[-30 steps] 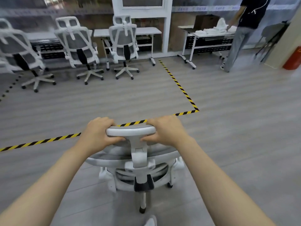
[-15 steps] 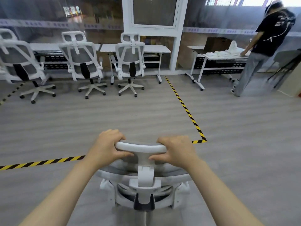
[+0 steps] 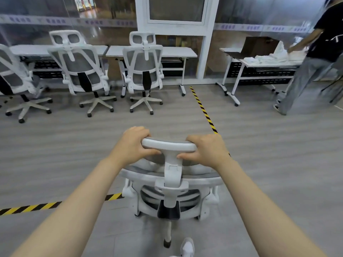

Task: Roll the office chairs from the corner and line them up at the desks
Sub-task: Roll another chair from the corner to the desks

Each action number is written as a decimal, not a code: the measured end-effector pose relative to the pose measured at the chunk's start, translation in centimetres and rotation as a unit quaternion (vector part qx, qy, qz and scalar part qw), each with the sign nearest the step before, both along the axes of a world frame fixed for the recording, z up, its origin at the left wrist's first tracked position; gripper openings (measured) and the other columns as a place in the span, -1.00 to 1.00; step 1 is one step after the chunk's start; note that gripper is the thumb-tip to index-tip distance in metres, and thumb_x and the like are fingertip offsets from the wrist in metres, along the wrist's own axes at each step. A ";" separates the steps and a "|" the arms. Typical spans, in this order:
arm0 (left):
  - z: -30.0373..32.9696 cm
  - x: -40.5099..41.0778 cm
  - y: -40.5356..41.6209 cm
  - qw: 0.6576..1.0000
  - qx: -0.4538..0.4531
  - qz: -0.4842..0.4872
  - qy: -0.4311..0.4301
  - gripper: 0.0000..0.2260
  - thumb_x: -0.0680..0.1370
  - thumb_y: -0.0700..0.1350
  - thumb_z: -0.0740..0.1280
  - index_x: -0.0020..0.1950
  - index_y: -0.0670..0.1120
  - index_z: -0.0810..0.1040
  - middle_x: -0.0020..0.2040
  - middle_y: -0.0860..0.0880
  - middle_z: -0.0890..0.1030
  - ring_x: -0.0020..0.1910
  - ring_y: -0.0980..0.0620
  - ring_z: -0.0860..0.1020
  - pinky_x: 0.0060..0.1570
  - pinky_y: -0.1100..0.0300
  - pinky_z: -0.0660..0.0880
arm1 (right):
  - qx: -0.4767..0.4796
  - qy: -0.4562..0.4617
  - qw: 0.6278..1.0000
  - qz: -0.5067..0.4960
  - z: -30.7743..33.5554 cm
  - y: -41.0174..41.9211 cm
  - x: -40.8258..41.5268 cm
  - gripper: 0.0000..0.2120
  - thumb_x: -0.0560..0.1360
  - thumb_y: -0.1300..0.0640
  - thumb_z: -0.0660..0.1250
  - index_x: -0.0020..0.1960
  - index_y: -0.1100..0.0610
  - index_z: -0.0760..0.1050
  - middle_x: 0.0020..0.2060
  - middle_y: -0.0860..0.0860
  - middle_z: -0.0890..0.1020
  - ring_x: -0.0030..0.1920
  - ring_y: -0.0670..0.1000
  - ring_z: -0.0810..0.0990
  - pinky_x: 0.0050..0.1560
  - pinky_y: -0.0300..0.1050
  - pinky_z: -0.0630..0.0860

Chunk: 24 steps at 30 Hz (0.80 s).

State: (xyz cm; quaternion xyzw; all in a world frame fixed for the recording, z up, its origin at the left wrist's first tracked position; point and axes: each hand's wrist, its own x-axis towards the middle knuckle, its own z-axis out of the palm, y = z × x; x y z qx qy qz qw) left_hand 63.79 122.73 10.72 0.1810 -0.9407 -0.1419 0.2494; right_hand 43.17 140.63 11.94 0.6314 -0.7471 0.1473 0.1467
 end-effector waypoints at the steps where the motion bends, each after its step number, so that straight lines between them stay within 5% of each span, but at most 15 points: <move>1: -0.1 -2.1 -1.6 1.000 -0.002 0.000 0.003 -0.59 0.26 0.37 0.36 -0.28 0.06 0.38 -0.32 0.14 0.37 -0.29 0.03 0.37 -0.26 0.11 0.25 | 0.001 0.003 1.000 -0.001 -0.1 -1.7 -2.1 -0.44 0.27 -0.55 0.08 -0.32 -0.03 0.30 -0.50 -0.09 0.44 -0.43 0.00 0.47 -0.49 -0.14 0.27; 12: 0.0 -24.1 -19.0 0.999 0.025 0.040 -0.022 -0.56 0.23 0.40 0.37 -0.27 0.05 0.42 -0.30 0.12 0.41 -0.26 0.09 0.37 -0.25 0.15 0.30 | 0.017 0.011 1.000 0.020 -0.3 -20.1 -24.9 -0.37 0.28 -0.57 0.05 -0.27 0.00 0.43 -0.48 -0.07 0.47 -0.43 0.01 0.48 -0.50 -0.14 0.29; 18: 0.0 -35.8 -29.2 0.999 0.026 0.039 0.001 -0.58 0.23 0.37 0.39 -0.28 0.06 0.43 -0.31 0.13 0.41 -0.27 0.10 0.39 -0.24 0.18 0.28 | 0.006 0.021 0.999 0.026 0.1 -30.5 -36.4 -0.43 0.28 -0.54 0.09 -0.32 -0.02 0.37 -0.49 -0.08 0.48 -0.43 -0.03 0.47 -0.51 -0.18 0.09; 24: -1.0 -47.2 -40.5 0.999 0.009 0.046 0.018 -0.56 0.24 0.39 0.39 -0.24 0.05 0.46 -0.29 0.12 0.45 -0.25 0.09 0.41 -0.21 0.14 0.34 | 0.022 0.033 0.999 -0.002 -0.3 -41.6 -47.8 -0.37 0.29 -0.57 0.06 -0.27 0.01 0.45 -0.41 -0.08 0.51 -0.36 -0.06 0.49 -0.47 -0.11 0.36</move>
